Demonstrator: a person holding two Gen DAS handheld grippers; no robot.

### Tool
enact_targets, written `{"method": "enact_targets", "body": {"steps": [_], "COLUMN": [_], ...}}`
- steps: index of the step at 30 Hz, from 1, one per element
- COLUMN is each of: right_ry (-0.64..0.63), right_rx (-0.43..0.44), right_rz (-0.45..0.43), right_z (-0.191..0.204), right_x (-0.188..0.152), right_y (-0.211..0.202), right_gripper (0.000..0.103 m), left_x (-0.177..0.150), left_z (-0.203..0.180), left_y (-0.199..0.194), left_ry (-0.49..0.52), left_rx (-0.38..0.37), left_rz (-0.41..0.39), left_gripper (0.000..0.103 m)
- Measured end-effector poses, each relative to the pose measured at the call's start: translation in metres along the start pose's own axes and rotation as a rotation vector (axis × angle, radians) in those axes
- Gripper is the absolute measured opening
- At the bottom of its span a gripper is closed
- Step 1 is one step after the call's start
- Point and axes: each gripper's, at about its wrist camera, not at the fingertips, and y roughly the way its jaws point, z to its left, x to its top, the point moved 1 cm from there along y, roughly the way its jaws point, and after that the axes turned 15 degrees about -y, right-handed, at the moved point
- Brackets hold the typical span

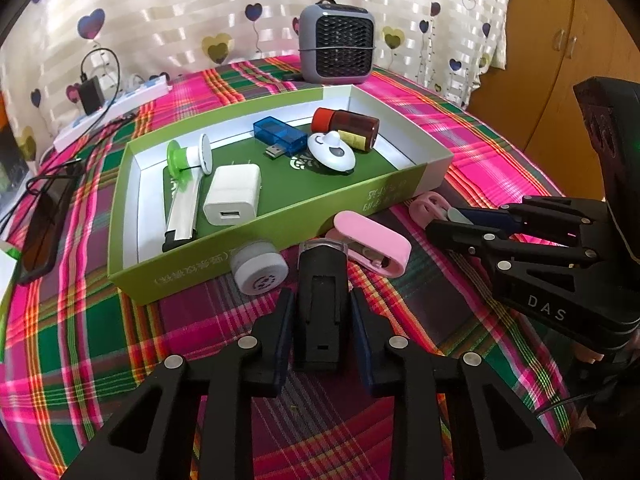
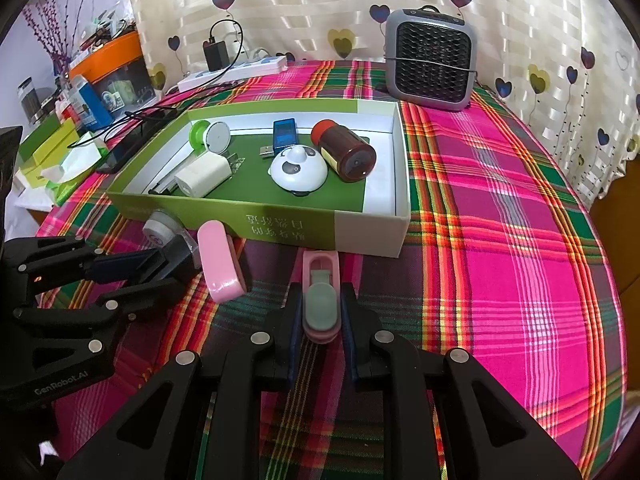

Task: Organize rigid objects
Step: 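Close the left tool on the black device while the right tool holds the pink clip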

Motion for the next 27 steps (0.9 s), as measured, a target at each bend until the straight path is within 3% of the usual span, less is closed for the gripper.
{"method": "enact_targets", "body": {"steps": [27], "right_ry": [0.003], "right_rx": [-0.002], "right_rz": [0.0], "right_z": [0.0], "right_x": [-0.0004], "right_y": [0.0006], "right_gripper": [0.019], "left_x": [-0.0008], "left_z": [-0.0025], "left_y": [-0.0004], "left_ry": [-0.006], "left_rx": [-0.003], "left_rz": [-0.002], "left_gripper": [0.026]}}
